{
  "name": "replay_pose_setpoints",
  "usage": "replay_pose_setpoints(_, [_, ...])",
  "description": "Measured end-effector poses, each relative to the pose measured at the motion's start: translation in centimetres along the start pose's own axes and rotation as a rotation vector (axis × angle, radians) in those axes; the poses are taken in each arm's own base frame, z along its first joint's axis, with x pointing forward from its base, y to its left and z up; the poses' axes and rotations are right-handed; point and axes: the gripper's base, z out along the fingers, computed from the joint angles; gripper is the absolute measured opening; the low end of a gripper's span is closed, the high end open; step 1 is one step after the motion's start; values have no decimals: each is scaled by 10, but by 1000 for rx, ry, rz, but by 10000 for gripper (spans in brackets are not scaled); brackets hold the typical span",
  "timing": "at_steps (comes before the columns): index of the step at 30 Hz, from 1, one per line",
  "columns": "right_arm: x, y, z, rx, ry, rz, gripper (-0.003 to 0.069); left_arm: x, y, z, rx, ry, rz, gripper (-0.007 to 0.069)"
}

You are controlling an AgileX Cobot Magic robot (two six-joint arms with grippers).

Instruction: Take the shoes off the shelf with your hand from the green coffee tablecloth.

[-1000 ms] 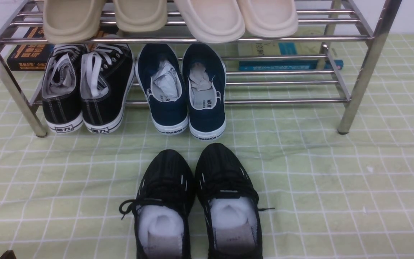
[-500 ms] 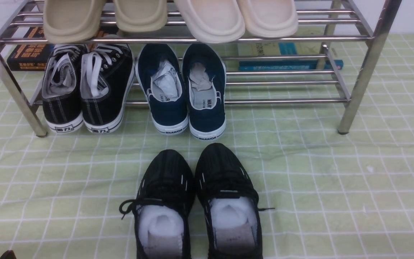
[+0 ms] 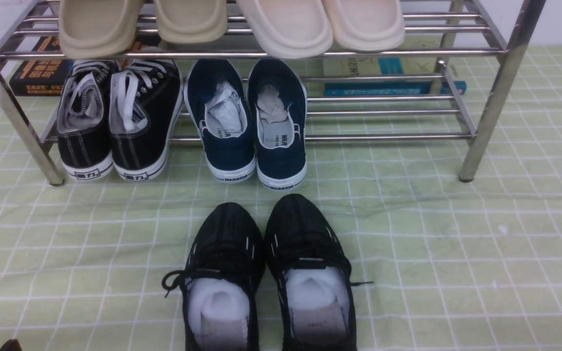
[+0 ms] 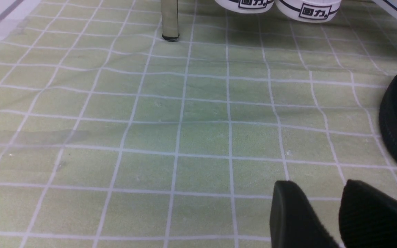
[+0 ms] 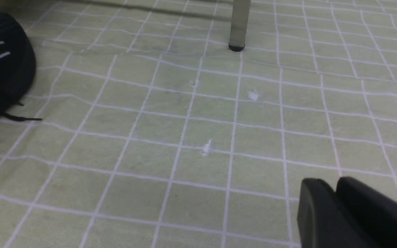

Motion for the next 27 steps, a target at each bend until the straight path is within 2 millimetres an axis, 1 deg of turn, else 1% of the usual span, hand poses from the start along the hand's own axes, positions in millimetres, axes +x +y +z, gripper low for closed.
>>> replay_pose_setpoints(27, [0,0,0,0,1,1,127,0,1,0,-7,-1,19,242])
